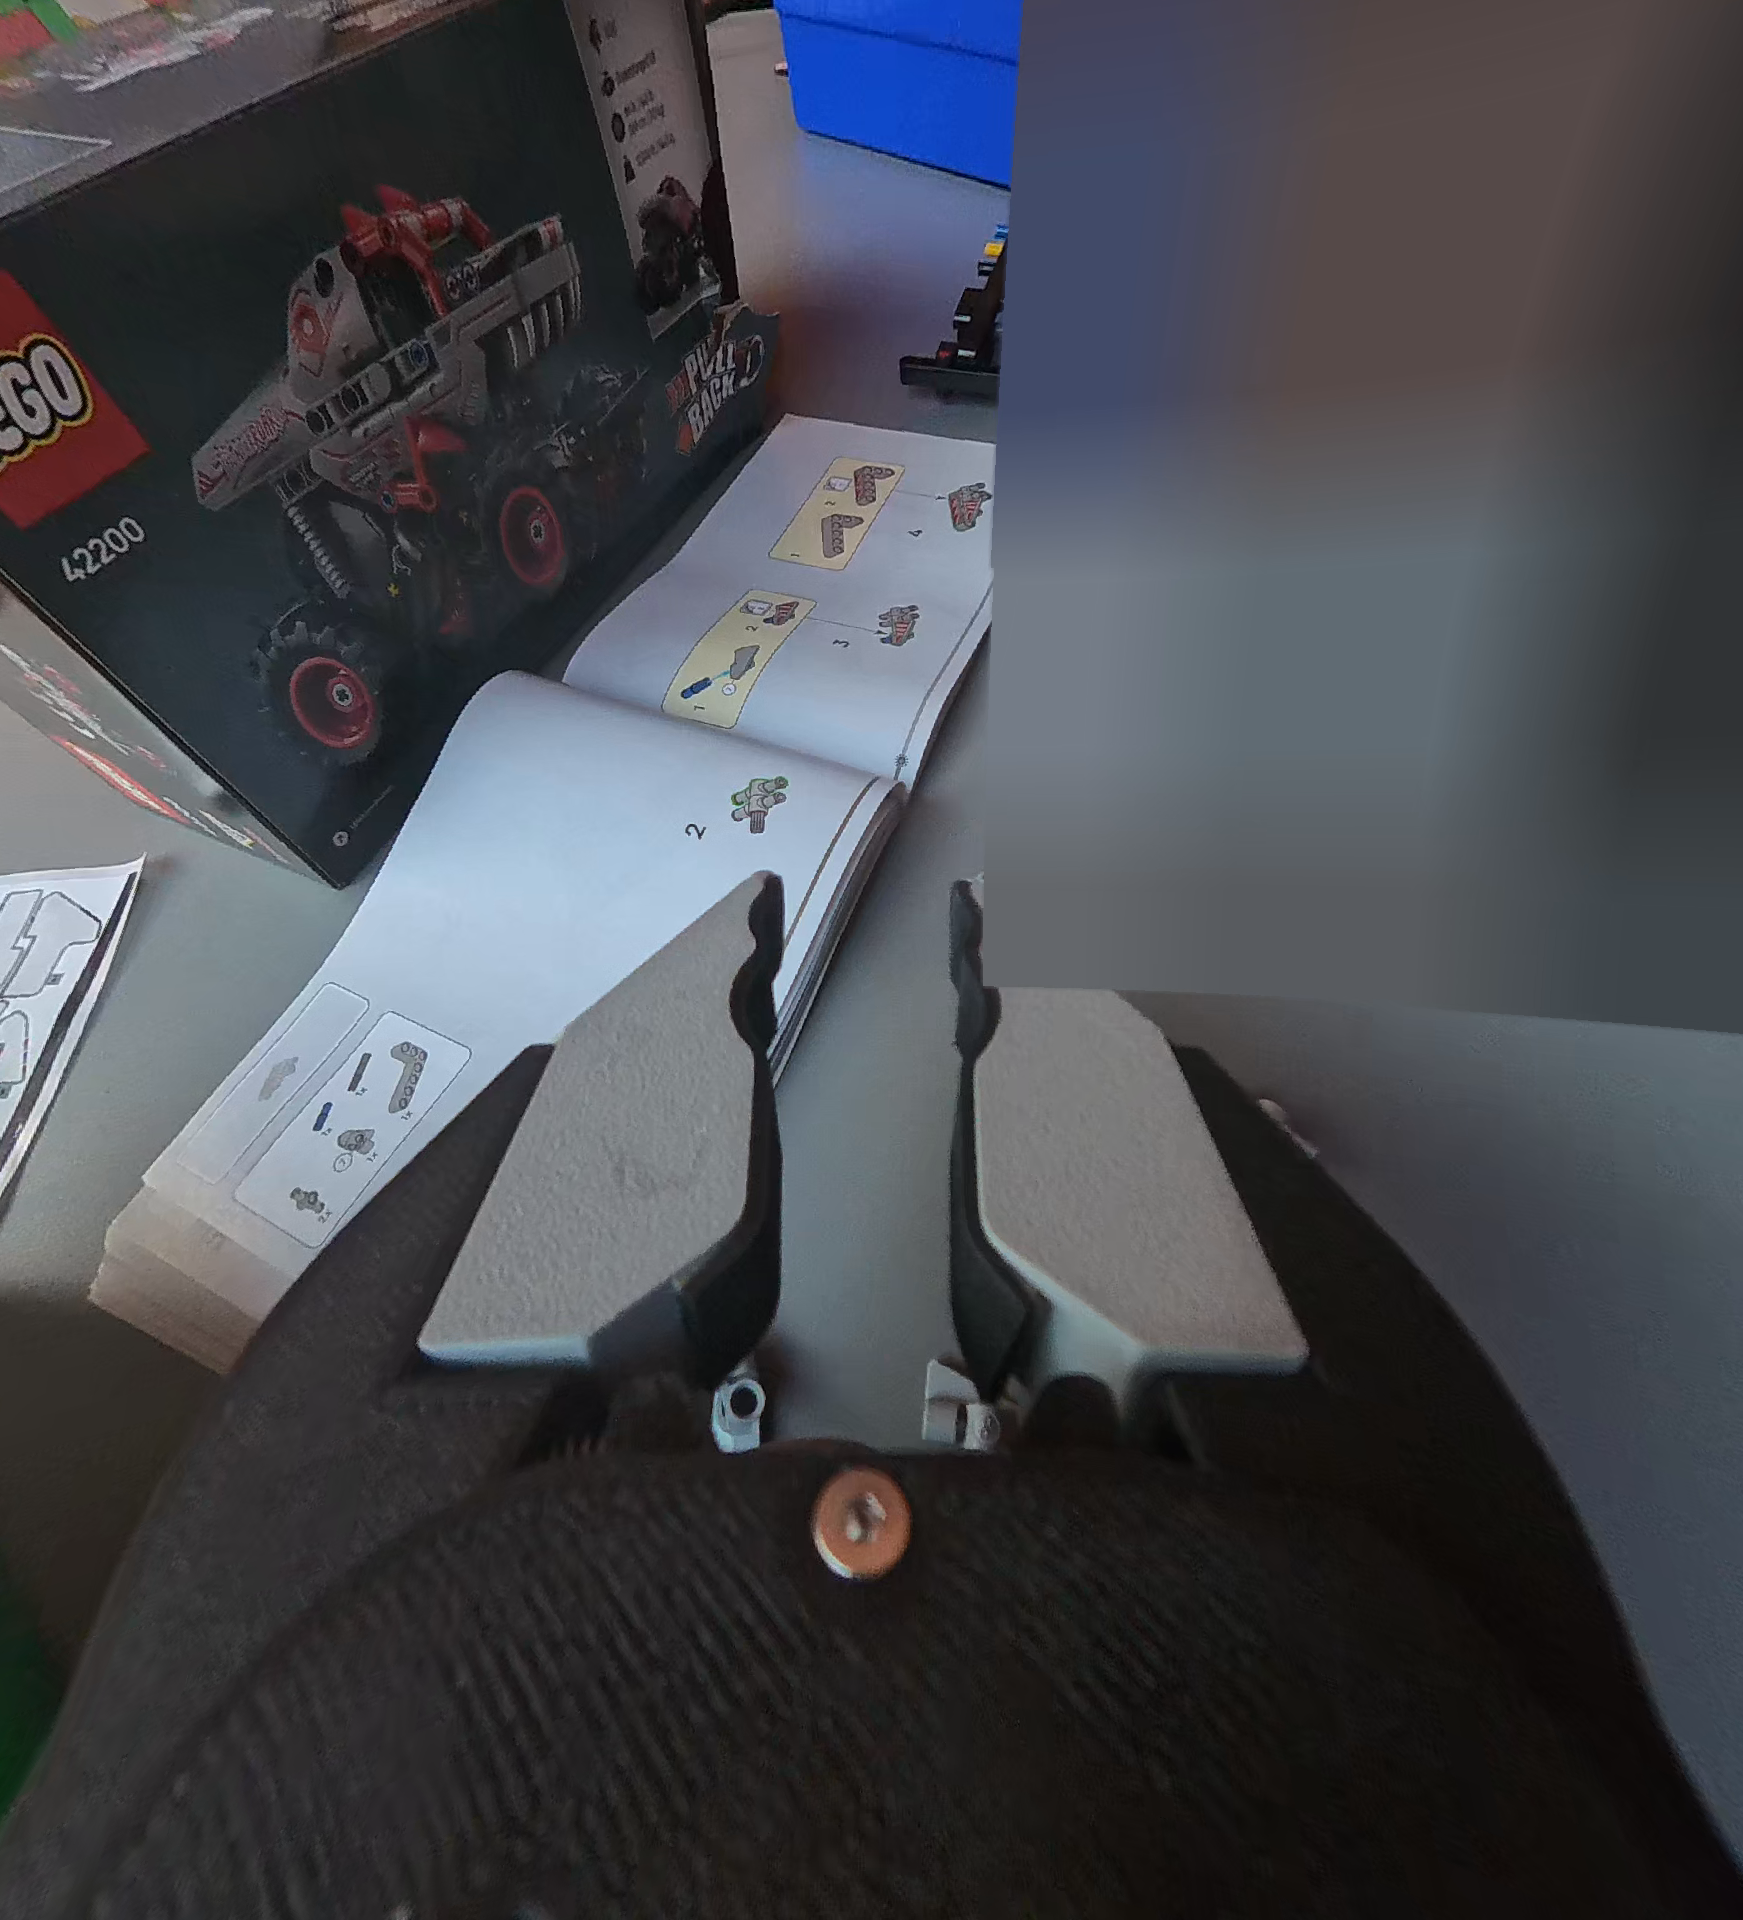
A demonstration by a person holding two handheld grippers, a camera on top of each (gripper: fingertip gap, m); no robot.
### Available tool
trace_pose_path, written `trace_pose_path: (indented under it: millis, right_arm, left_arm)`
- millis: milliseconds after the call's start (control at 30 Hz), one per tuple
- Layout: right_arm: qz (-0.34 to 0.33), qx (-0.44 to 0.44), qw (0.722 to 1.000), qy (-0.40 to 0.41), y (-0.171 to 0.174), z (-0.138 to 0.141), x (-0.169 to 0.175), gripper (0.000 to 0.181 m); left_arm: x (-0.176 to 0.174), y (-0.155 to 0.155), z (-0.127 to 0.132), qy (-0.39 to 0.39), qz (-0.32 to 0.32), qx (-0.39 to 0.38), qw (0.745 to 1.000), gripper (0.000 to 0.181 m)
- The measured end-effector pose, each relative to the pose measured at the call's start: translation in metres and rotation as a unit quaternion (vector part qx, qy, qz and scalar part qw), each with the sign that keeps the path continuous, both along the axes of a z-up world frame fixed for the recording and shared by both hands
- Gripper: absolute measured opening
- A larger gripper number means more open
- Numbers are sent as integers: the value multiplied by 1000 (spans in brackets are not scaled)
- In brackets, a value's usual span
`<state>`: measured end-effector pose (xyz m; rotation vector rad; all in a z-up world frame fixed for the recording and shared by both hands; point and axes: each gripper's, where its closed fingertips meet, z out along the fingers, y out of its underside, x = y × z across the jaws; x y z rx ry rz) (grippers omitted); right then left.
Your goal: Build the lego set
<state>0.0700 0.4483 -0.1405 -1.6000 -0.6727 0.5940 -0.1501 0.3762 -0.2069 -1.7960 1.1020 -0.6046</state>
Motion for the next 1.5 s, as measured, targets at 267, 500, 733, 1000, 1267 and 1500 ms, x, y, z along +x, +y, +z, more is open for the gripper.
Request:
trace_pose_path:
  millis: [267,500,733,1000,1267,1500]
  right_arm:
    - [0,-3,1000,-2,1,-3,-1,48]
    - [-2,-5,1000,-5,2,-5,-1,47]
    - [-1,-6,1000,-12,2,-6,-1,47]
    - [-3,-3,1000,-23,1,-7,1,45]
    - [133,-7,980,-150,-59,-31,-79,42]
    - [151,-39,949,-273,-95,-81,-142,36]
  left_arm:
    - [2,-3,0,4,-7,8,1000,29]
    - [1,-3,2,4,-6,12,1000,29]
    - [0,-3,0,8,-7,8,1000,29]
    - [0,-5,4,0,-9,2,1000,29]
    - [1,-14,2,18,-33,3,999,29]
    - [5,-41,-12,37,-99,-32,994,33]
